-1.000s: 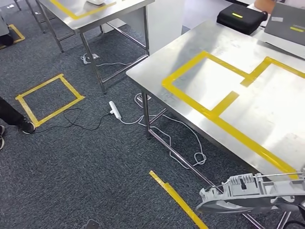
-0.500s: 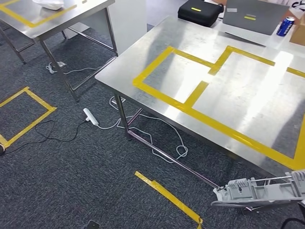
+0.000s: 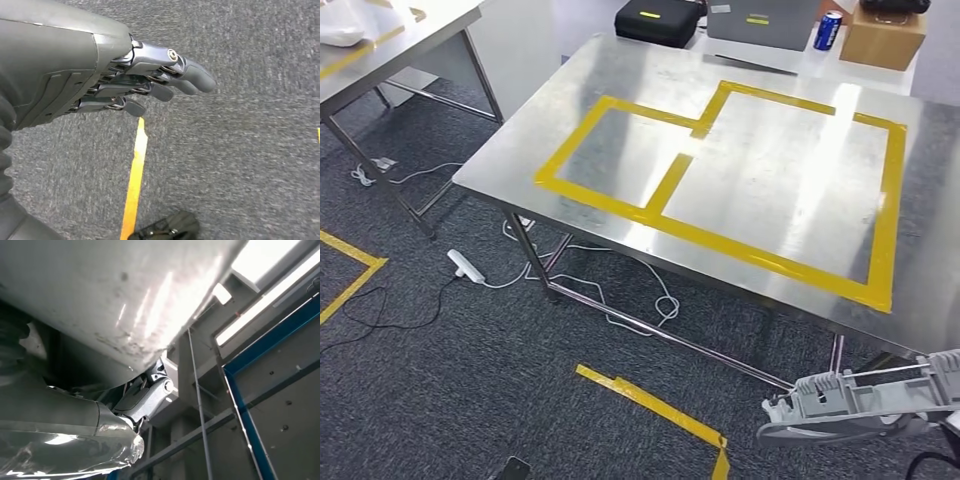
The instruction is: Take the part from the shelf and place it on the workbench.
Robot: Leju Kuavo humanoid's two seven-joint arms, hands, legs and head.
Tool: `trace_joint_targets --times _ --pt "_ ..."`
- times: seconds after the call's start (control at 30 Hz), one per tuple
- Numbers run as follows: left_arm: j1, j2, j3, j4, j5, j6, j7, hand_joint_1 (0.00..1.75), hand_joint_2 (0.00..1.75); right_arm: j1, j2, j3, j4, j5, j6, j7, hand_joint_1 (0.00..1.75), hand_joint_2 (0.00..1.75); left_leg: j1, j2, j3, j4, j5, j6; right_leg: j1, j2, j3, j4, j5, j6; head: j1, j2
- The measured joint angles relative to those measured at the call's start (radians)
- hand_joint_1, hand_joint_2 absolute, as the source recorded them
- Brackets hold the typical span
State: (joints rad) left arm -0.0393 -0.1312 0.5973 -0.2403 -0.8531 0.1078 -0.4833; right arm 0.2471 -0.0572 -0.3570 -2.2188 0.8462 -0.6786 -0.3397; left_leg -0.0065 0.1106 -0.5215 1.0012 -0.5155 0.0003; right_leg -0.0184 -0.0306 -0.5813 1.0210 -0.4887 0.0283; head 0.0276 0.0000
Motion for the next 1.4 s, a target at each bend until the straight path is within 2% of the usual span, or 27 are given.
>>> trace_joint_targets --times 0.07,0.13,0.17,0.2,0.23,0.3,0.37,0.4,0.43,0.5,0.57,0.63,0.67,0.7,0.73,0.77,0.83,0.9,1.0,1.07,1.1,1.17,1.2,1.23,1.27,1.33,1.4 --pt "-0.003 0.000 -0.001 0.000 -0.001 -0.003 0.000 0.00 1.75 -0.005 -0.006 0.010 0.002 0.009 0.000 0.007 1.75 1.75 0.006 -0.039 -0.017 0.047 -0.039 -0.008 -0.001 0.018 -0.001 0.000 0.003 -0.012 -0.002 0.000" --pt "-0.001 0.000 -0.004 0.000 -0.002 -0.011 -0.001 0.00 1.75 -0.013 -0.014 0.025 0.004 0.014 0.000 0.016 1.75 1.75 0.008 -0.087 -0.070 0.169 -0.107 -0.011 0.000 0.038 -0.003 -0.001 0.005 -0.020 -0.004 0.000" --pt "0.001 0.000 -0.005 0.000 -0.003 -0.017 -0.003 0.00 1.75 -0.016 -0.020 0.035 0.006 0.016 0.000 0.020 1.75 1.75 0.008 -0.096 -0.100 0.232 -0.132 -0.010 0.001 0.049 -0.004 0.000 0.005 -0.022 -0.003 0.000" --pt "0.002 0.001 -0.006 0.000 -0.003 -0.023 -0.004 0.00 1.75 -0.017 -0.026 0.047 0.008 0.016 0.000 0.024 1.75 1.75 0.007 -0.100 -0.122 0.272 -0.138 -0.007 0.004 0.062 -0.004 0.000 0.006 -0.023 -0.004 0.000" --pt "0.003 0.001 -0.007 0.000 -0.004 -0.029 -0.006 0.00 1.75 -0.018 -0.032 0.058 0.010 0.018 0.000 0.028 1.75 1.75 0.006 -0.103 -0.128 0.278 -0.123 -0.002 0.006 0.075 -0.004 0.000 0.006 -0.024 -0.004 0.000" --pt "0.002 0.003 -0.009 0.000 -0.004 -0.035 -0.011 0.00 1.75 -0.020 -0.040 0.078 0.013 0.021 0.000 0.031 1.75 1.75 0.001 -0.121 -0.097 0.191 -0.048 0.017 0.011 0.099 -0.002 0.000 0.007 -0.025 -0.003 0.000" --pt "0.001 0.009 -0.010 0.000 -0.004 -0.037 -0.014 0.00 1.75 -0.025 -0.046 0.092 0.016 0.024 0.000 0.032 1.75 1.75 -0.004 -0.172 -0.054 0.080 0.014 0.043 0.013 0.120 -0.004 0.001 0.008 -0.024 -0.001 0.000" --pt "0.001 0.012 -0.012 0.001 -0.004 -0.037 -0.015 0.00 1.75 -0.027 -0.048 0.097 0.017 0.025 0.000 0.033 1.75 1.75 -0.007 -0.190 -0.041 0.046 0.026 0.052 0.011 0.130 -0.009 0.002 0.010 -0.021 0.000 0.000" --pt "0.000 0.014 -0.013 0.001 -0.004 -0.037 -0.016 0.00 1.75 -0.028 -0.051 0.101 0.019 0.026 0.000 0.034 1.75 1.75 -0.008 -0.196 -0.037 0.031 0.025 0.057 0.008 0.140 -0.014 0.003 0.013 -0.016 0.000 0.000" --pt "-0.001 0.015 -0.015 0.002 -0.004 -0.037 -0.016 0.00 1.75 -0.027 -0.056 0.106 0.020 0.026 0.000 0.035 1.75 1.75 -0.007 -0.173 -0.033 0.011 0.025 0.054 0.005 0.152 -0.027 0.003 0.018 -0.005 -0.001 0.000" --pt "-0.002 0.014 -0.016 0.002 -0.004 -0.038 -0.017 0.00 1.75 -0.030 -0.062 0.109 0.020 0.026 0.000 0.035 1.75 1.75 0.000 -0.148 -0.027 -0.007 0.031 0.049 0.008 0.115 -0.052 0.039 -0.006 0.004 0.005 0.000" --pt "-0.001 0.013 -0.016 0.002 -0.004 -0.038 -0.017 0.00 1.75 -0.034 -0.066 0.112 0.021 0.026 0.000 0.035 1.75 1.75 0.001 -0.122 -0.025 -0.014 0.032 0.048 0.007 0.060 -0.103 0.146 -0.065 0.015 0.012 0.000" --pt "0.001 0.013 -0.016 0.002 -0.004 -0.039 -0.017 0.00 1.75 -0.035 -0.067 0.114 0.022 0.026 0.000 0.035 1.75 1.75 0.001 -0.108 -0.025 -0.014 0.032 0.049 0.004 0.047 -0.133 0.209 -0.092 0.022 0.013 0.000" --pt "0.002 0.013 -0.016 0.002 -0.004 -0.039 -0.017 0.00 1.75 -0.035 -0.067 0.116 0.023 0.026 0.000 0.035 1.75 1.75 0.001 -0.095 -0.025 -0.013 0.031 0.049 0.001 0.041 -0.152 0.252 -0.106 0.027 0.013 0.000" --pt "0.003 0.013 -0.016 0.002 -0.004 -0.039 -0.017 0.00 1.75 -0.034 -0.067 0.117 0.025 0.026 0.000 0.035 1.75 1.75 0.001 -0.082 -0.025 -0.013 0.030 0.048 -0.001 0.037 -0.156 0.266 -0.103 0.032 0.013 0.000" --pt "0.002 0.013 -0.016 0.002 -0.004 -0.039 -0.017 0.00 1.75 -0.034 -0.067 0.119 0.026 0.026 0.000 0.035 1.75 1.75 0.001 -0.071 -0.024 -0.013 0.029 0.046 -0.004 0.033 -0.138 0.238 -0.083 0.035 0.013 0.000" --pt "0.000 0.013 -0.016 0.002 -0.004 -0.042 -0.018 0.00 1.75 -0.035 -0.070 0.122 0.027 0.024 0.000 0.035 1.75 1.75 0.001 -0.057 -0.021 -0.011 0.025 0.038 -0.007 0.019 -0.058 0.105 -0.027 0.038 0.013 0.000" --pt "-0.003 0.013 -0.017 0.002 -0.003 -0.047 -0.020 0.00 1.75 -0.035 -0.077 0.130 0.028 0.022 0.000 0.037 1.75 1.75 -0.003 -0.049 -0.020 -0.007 0.022 0.024 -0.006 0.011 0.004 0.005 -0.003 0.028 0.011 0.000" --pt "-0.007 0.014 -0.017 0.002 0.001 -0.057 -0.026 0.00 1.75 -0.033 -0.092 0.151 0.029 0.016 0.000 0.050 1.75 1.75 -0.004 -0.044 -0.021 -0.004 0.023 0.008 -0.002 0.014 0.013 -0.012 0.000 0.006 0.010 0.000" --pt "-0.007 0.015 -0.018 0.002 0.004 -0.065 -0.033 0.00 1.75 -0.034 -0.108 0.177 0.030 0.014 0.000 0.061 1.75 1.75 0.000 -0.062 -0.033 0.024 -0.001 -0.002 -0.004 0.016 0.014 -0.015 0.003 -0.006 0.008 0.000" --pt "-0.007 0.016 -0.018 0.002 0.005 -0.068 -0.036 0.00 1.75 -0.036 -0.117 0.193 0.031 0.015 0.000 0.064 1.75 1.75 0.002 -0.075 -0.051 0.065 -0.028 -0.007 -0.005 0.017 0.014 -0.017 0.004 -0.012 0.006 0.000" --pt "-0.003 0.017 -0.019 0.002 0.006 -0.073 -0.038 0.00 1.75 -0.038 -0.129 0.225 0.035 0.019 0.000 0.069 1.75 1.75 0.005 -0.094 -0.111 0.192 -0.089 -0.012 -0.004 0.020 0.014 -0.017 0.004 -0.019 0.005 0.000" --pt "-0.001 0.018 -0.019 0.002 0.006 -0.074 -0.038 0.00 1.75 -0.038 -0.131 0.238 0.037 0.021 0.000 0.070 1.75 1.75 0.006 -0.098 -0.137 0.245 -0.104 -0.013 -0.003 0.023 0.014 -0.017 0.004 -0.020 0.005 0.000" --pt "0.001 0.018 -0.019 0.002 0.006 -0.075 -0.038 0.00 1.75 -0.038 -0.133 0.248 0.039 0.022 0.000 0.072 1.75 1.75 0.006 -0.099 -0.151 0.270 -0.100 -0.012 -0.002 0.027 0.014 -0.017 0.003 -0.021 0.005 0.000" --pt "0.003 0.018 -0.020 0.003 0.006 -0.075 -0.038 0.00 1.75 -0.038 -0.135 0.255 0.041 0.023 0.000 0.073 1.75 1.75 0.006 -0.100 -0.148 0.258 -0.078 -0.010 -0.001 0.031 0.015 -0.017 0.003 -0.021 0.005 0.000" --pt "0.003 0.021 -0.020 0.003 0.006 -0.075 -0.038 0.00 1.75 -0.039 -0.139 0.267 0.043 0.023 0.000 0.075 1.75 1.75 0.006 -0.103 -0.100 0.149 -0.003 -0.002 -0.001 0.038 0.019 -0.017 0.002 -0.020 0.005 0.000" --pt "0.002 0.023 -0.020 0.003 0.006 -0.075 -0.038 0.00 1.75 -0.039 -0.142 0.274 0.044 0.024 0.000 0.075 1.75 1.75 0.004 -0.109 -0.052 0.043 0.035 0.008 0.002 0.043 0.018 -0.014 0.000 -0.014 0.005 0.000"
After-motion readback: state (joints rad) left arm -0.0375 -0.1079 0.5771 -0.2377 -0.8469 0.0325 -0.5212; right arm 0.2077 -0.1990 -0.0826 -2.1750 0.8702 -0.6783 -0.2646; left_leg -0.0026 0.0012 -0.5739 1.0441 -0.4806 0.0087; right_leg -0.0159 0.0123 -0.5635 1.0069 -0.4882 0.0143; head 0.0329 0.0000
